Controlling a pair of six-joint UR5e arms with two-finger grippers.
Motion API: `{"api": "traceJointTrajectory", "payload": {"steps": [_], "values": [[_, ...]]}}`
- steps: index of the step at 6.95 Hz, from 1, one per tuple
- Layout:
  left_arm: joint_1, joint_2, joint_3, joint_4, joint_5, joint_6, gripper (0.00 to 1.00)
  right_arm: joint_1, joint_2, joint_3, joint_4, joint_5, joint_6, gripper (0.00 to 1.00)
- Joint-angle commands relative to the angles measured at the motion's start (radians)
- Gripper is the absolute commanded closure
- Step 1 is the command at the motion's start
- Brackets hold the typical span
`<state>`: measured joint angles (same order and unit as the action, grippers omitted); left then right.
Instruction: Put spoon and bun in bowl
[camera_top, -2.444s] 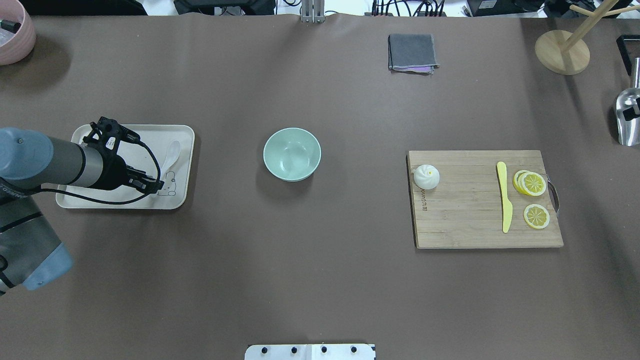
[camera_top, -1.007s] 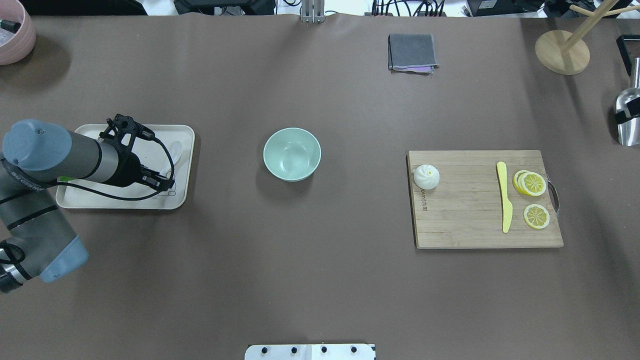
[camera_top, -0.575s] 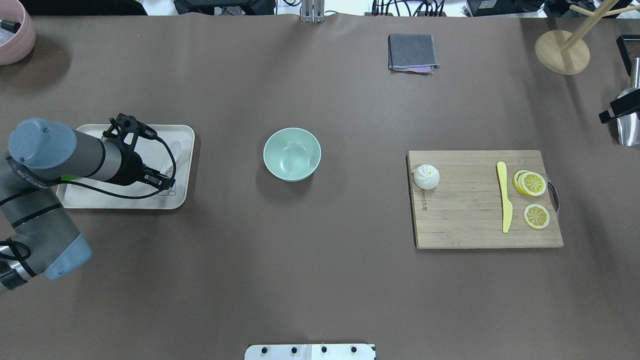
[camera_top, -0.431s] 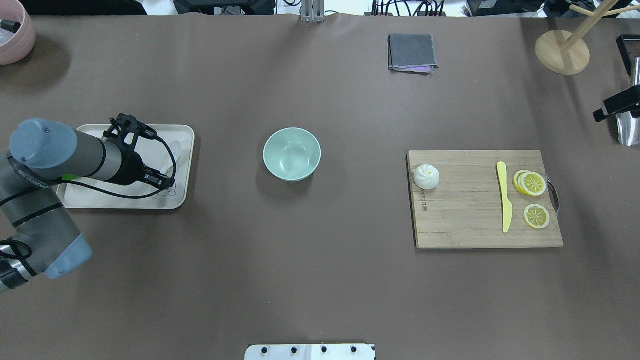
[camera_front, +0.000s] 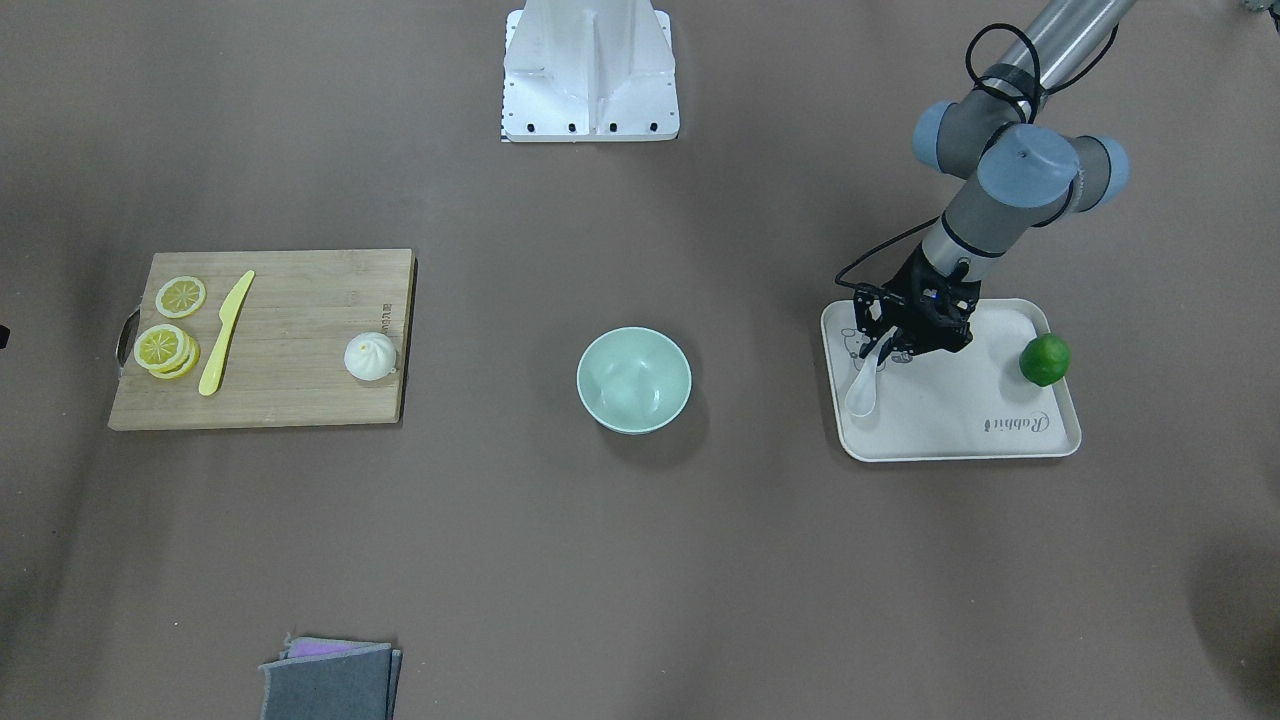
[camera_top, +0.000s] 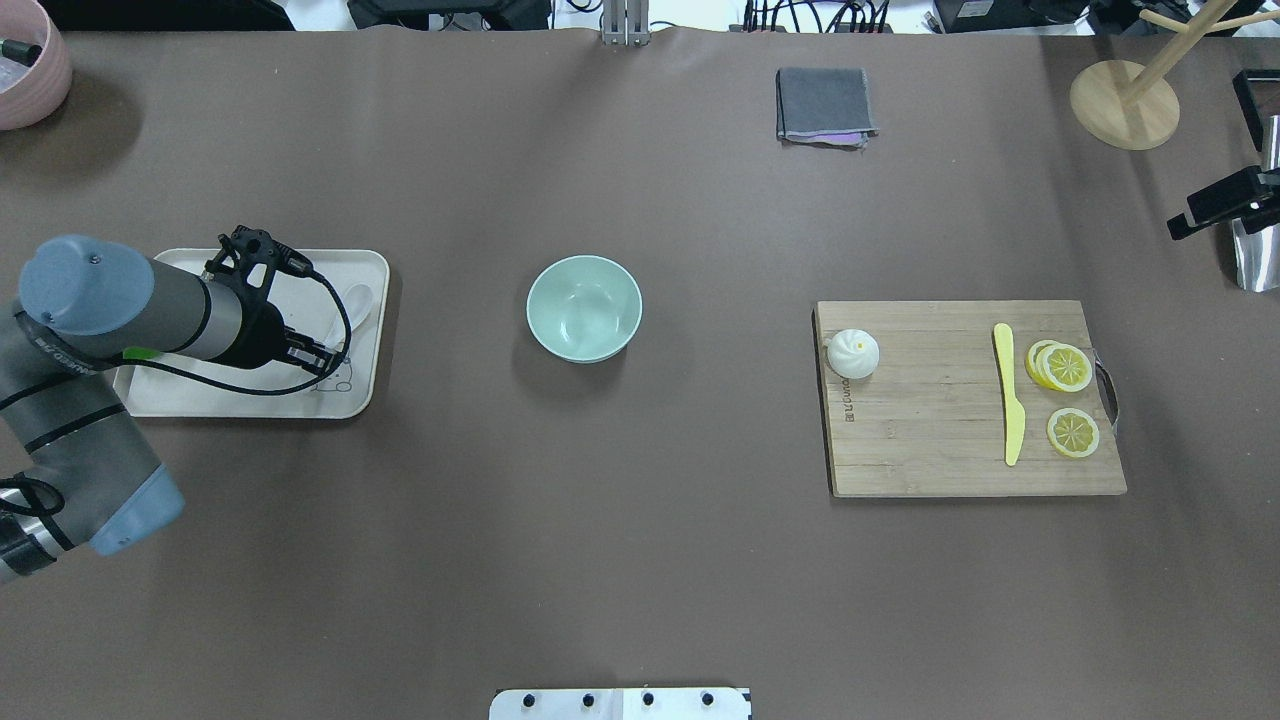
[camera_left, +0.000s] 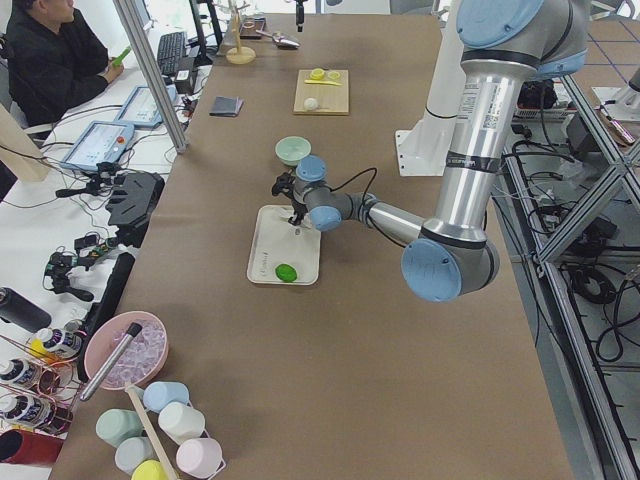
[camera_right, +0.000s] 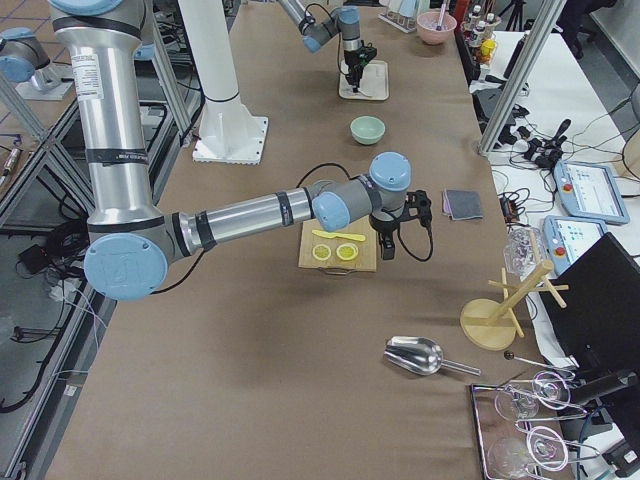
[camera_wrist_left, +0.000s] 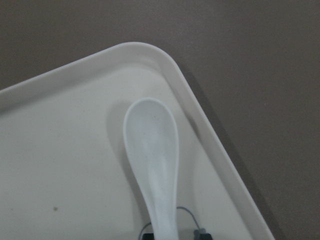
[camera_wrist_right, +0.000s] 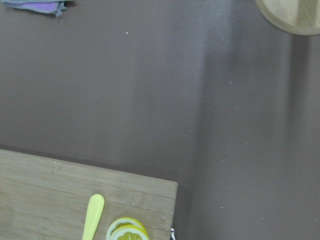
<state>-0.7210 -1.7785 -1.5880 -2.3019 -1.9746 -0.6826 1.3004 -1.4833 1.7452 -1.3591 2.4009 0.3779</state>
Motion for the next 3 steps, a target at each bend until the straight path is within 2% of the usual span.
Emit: {"api": "traceJointTrajectory", "payload": {"steps": [1,3], "values": [[-0.037,0.001,-0.021,-0.002,-0.01,0.0,1.0,-0.003,0.003,0.002,0.0,0.0,0.001,0.0],[-0.061,-0.018,-0.075,0.001,-0.007,-0.012,1.0,-0.039,0.005,0.019,0.012,-0.002,0.06,0.0]]}}
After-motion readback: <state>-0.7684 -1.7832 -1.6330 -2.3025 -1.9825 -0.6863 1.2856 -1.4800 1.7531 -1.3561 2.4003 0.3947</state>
